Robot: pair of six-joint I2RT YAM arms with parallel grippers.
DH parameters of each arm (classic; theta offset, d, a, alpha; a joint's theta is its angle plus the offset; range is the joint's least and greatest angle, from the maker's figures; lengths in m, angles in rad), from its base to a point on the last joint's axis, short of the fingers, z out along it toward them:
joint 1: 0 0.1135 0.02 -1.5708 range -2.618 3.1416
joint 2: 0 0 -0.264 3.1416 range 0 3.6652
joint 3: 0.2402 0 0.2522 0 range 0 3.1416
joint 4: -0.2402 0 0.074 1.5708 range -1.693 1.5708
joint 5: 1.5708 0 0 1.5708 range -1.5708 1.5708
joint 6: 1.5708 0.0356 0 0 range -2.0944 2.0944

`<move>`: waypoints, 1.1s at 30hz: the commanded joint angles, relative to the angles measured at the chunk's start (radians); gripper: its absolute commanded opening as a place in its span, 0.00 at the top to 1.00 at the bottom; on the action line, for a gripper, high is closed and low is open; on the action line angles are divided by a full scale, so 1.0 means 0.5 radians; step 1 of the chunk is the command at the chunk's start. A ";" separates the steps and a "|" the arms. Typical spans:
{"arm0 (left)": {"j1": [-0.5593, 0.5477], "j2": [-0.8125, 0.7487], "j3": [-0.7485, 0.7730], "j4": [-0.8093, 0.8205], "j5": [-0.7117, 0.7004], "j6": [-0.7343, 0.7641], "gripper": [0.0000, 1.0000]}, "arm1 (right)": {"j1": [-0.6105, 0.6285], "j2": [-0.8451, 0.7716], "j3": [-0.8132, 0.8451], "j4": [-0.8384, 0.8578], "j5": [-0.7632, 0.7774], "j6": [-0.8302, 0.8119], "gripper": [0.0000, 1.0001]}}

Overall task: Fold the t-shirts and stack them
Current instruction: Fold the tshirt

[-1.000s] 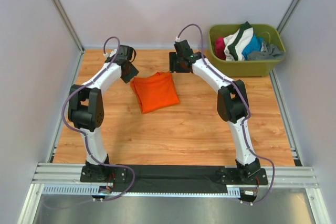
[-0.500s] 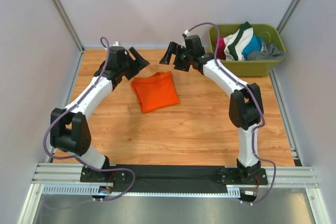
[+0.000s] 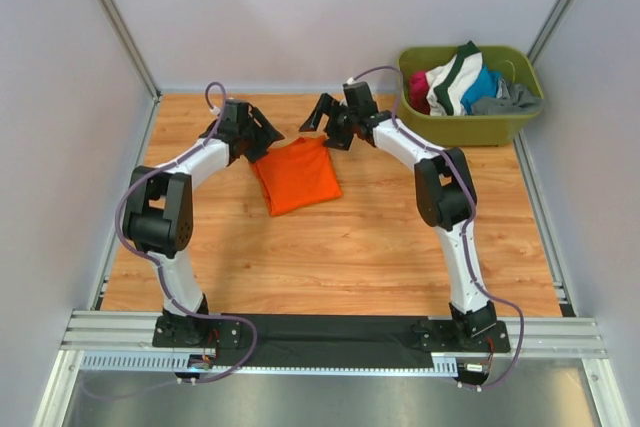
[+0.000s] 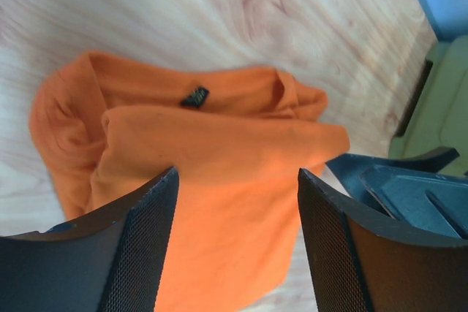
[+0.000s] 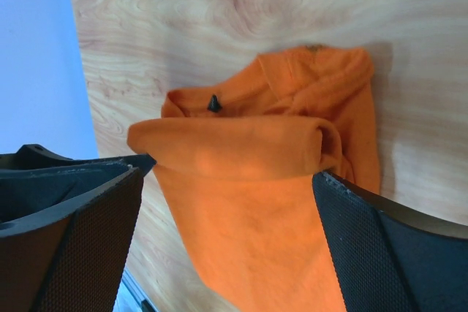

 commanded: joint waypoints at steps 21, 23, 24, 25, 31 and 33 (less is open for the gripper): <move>0.161 0.286 0.357 -0.082 0.018 0.210 0.28 | -0.056 -0.035 0.394 -0.127 -0.019 -0.493 0.02; 0.161 0.136 0.342 -0.039 0.043 0.290 0.27 | -0.056 -0.176 0.257 -0.228 0.125 -0.564 0.01; 0.161 0.087 0.329 -0.005 0.110 0.381 0.27 | -0.056 -0.326 0.204 -0.265 0.187 -0.613 0.01; 0.155 0.038 0.323 0.077 0.147 0.437 0.27 | -0.059 -0.403 0.146 -0.335 0.254 -0.626 0.01; 0.005 -0.088 0.393 0.265 0.401 0.609 0.33 | -0.163 -0.909 -0.418 -0.535 0.589 -0.507 0.11; -0.059 -0.045 0.455 0.268 0.445 0.597 0.36 | -0.187 -1.059 -0.626 -0.538 0.602 -0.482 0.14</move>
